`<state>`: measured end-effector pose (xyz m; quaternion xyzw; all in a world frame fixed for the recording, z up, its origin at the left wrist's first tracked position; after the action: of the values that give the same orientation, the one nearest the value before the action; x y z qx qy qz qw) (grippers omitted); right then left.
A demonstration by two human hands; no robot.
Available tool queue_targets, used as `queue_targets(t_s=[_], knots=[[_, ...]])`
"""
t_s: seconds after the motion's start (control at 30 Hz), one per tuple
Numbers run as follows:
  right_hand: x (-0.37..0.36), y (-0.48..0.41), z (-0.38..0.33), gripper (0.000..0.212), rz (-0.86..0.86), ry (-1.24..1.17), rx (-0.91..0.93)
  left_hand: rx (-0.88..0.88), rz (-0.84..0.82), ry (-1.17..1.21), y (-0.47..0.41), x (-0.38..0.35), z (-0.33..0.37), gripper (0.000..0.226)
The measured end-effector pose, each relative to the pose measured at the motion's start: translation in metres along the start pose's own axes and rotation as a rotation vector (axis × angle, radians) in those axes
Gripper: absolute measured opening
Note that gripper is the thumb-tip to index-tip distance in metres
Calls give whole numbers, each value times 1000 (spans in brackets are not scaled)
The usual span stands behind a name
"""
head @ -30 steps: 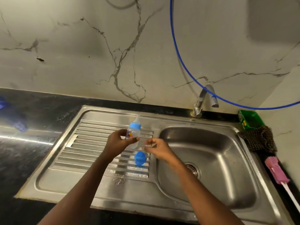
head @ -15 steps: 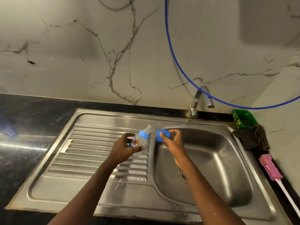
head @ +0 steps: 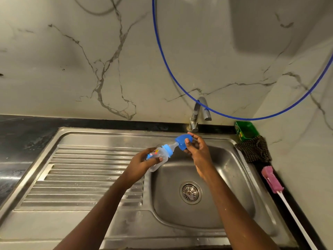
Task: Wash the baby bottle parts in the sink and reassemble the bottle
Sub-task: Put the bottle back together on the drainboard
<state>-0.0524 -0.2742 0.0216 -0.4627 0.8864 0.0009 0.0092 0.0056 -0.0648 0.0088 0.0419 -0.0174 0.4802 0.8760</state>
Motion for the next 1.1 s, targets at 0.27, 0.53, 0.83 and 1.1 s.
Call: queue_targets(t_s=[0.27,0.53,0.83,1.1], knots=[[9,7,-9,30,-132,-44,-10,3,-27,-14,-7,-30,12,34],[12,12,-14,28,-156,-69,-7,29,-1,-11,-9,-39,15,62],[0,19,-17,31,-61,-115,24,46,61,-73,-13,-35,18,77],[-18,19,-28,42,-280,7,107,-28,-52,-279,-3,-3,22,44]])
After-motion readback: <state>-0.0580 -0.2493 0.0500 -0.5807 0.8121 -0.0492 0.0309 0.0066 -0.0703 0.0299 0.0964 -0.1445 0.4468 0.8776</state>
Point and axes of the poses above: each hand's wrist, its own y-axis away from the middle knuckle, its own x-axis out of the back of the hand, z = x × y, the point moved 2 cm from there along -y, towards the middle knuckle, and after that the axes turned 3 degrees about z, right-handed, at the moved point
